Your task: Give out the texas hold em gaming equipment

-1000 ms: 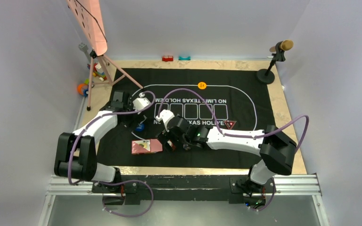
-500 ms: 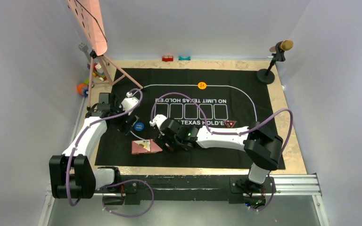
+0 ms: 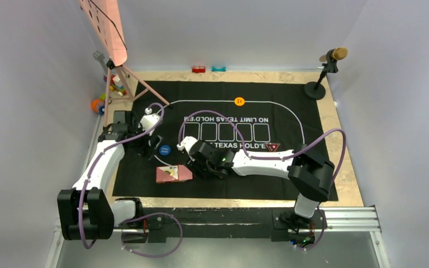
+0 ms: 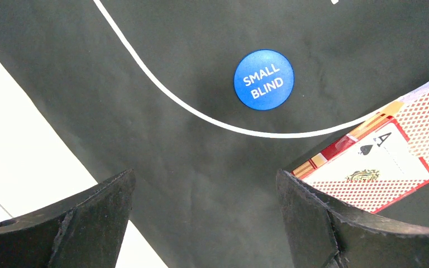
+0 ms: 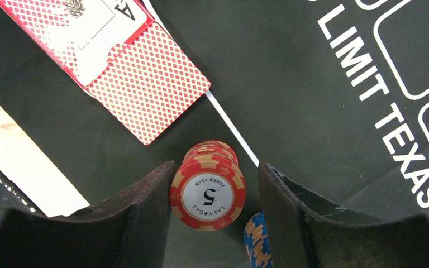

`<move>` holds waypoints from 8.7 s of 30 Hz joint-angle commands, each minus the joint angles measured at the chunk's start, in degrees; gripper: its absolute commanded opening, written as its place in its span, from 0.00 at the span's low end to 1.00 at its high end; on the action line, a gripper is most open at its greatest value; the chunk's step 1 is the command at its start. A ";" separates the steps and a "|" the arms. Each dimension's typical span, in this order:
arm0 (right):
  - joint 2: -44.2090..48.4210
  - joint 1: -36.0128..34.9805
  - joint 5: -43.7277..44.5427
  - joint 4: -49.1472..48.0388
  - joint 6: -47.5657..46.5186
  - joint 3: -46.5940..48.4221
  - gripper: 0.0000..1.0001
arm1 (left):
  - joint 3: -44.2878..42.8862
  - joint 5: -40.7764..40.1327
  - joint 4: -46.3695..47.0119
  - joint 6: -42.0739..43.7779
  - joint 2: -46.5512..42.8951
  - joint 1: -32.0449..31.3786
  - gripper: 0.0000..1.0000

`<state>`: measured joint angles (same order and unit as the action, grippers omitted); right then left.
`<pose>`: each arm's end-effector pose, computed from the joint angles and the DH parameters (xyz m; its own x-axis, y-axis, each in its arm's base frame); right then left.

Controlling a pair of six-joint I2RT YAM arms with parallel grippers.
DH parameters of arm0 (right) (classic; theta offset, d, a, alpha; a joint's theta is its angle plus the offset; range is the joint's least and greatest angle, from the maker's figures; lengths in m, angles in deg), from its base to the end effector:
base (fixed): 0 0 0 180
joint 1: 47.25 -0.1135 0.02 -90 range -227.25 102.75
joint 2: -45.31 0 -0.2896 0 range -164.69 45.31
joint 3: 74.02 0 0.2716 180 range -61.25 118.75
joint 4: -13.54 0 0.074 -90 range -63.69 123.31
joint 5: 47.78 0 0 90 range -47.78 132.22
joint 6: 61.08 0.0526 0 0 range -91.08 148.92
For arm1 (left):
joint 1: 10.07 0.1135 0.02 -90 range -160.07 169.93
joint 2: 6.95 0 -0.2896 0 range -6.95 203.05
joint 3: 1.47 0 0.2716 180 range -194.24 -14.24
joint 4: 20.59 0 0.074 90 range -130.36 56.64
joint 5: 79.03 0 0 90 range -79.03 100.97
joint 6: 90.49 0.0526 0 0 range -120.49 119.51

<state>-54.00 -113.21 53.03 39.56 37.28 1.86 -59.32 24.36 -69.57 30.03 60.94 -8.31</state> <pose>0.1710 0.3592 0.1958 -0.4295 -0.6122 -0.6639 -0.7934 0.6070 -0.0465 0.2431 -0.0047 0.2271 -0.6929 0.4730 -0.5443 0.5121 0.8542 0.0904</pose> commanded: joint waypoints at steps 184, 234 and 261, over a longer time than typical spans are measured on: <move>-1.34 5.89 -9.53 6.47 -0.14 8.60 0.92 | 11.68 4.15 32.93 -32.90 -9.46 2.65 1.00; -0.80 3.38 -6.89 6.13 0.02 4.92 0.53 | 11.86 4.36 32.95 -32.81 -9.85 2.69 1.00; -0.55 27.60 1.72 10.34 3.96 18.13 0.00 | 11.77 8.06 31.68 -32.20 -9.72 2.66 1.00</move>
<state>-51.40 -92.90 48.42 48.39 38.26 16.02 -47.21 29.80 -38.73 -2.84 51.74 -5.38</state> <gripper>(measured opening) 0.455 0.995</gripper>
